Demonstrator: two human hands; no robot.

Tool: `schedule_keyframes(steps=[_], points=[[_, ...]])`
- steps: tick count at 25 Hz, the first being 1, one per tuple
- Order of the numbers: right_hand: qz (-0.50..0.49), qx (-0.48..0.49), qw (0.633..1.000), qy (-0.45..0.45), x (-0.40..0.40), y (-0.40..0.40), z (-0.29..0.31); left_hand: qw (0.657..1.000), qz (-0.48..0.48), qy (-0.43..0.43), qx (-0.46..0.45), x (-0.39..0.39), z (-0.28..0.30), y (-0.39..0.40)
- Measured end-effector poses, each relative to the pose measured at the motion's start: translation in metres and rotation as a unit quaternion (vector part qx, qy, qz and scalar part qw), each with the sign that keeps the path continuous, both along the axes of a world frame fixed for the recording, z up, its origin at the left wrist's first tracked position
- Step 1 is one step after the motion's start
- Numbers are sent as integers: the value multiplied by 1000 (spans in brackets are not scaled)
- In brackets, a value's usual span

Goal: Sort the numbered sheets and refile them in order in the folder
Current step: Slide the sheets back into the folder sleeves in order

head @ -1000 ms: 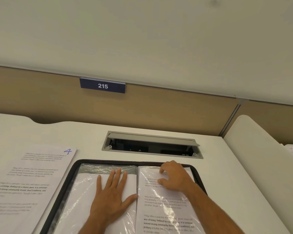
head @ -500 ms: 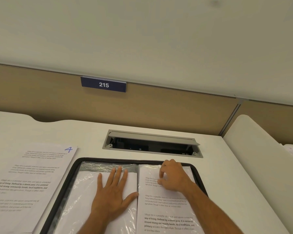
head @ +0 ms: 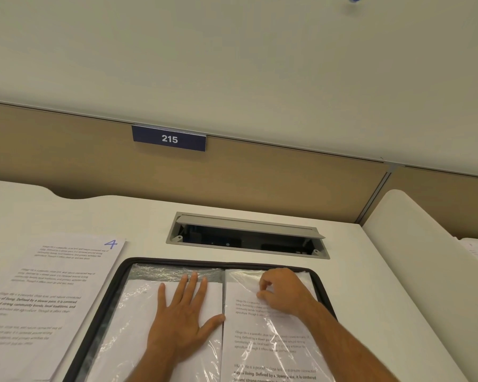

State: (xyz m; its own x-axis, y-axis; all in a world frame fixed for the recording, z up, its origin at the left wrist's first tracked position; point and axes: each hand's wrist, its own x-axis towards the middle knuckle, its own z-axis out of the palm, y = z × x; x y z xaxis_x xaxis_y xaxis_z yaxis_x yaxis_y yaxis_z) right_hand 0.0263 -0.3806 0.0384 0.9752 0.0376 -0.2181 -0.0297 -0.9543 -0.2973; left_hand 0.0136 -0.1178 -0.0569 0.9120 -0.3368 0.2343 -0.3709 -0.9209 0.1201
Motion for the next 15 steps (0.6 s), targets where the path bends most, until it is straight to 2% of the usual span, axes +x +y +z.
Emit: schedule_keyframes(steps=[15], points=[[-10,29,998,51,13,-5,3,1000,-3,-1,3,-1,-1,1]])
